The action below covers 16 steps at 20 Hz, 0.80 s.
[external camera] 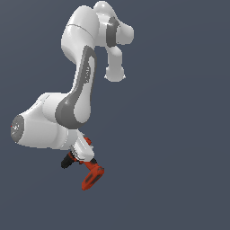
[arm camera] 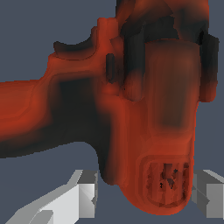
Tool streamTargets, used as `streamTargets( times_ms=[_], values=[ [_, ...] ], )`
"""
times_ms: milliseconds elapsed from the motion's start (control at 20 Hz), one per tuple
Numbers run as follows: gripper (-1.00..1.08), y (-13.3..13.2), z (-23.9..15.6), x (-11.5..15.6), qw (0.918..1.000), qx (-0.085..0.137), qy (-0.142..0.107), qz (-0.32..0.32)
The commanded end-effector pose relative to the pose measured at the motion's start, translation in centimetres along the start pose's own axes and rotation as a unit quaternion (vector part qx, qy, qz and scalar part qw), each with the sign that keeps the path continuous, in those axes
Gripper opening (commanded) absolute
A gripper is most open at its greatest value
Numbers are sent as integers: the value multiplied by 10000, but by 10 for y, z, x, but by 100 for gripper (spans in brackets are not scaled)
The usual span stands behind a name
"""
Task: Pick up the object and move it to a goal position.
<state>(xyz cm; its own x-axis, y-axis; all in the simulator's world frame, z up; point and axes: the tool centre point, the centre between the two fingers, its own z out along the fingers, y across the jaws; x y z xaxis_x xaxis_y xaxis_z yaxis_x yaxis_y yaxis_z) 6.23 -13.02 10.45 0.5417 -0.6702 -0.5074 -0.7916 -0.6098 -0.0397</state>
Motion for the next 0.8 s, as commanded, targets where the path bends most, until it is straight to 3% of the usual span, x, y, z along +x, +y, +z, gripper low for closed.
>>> streamTargets(
  times_ms=[0,300,750],
  values=[
    [-100,-2,-6,0,10000,25,33,-19],
    [-100,-1,-4,0,10000,1,-1,-1],
    [-100,-4,-32,-12,10000,-1,1,0]
  ],
)
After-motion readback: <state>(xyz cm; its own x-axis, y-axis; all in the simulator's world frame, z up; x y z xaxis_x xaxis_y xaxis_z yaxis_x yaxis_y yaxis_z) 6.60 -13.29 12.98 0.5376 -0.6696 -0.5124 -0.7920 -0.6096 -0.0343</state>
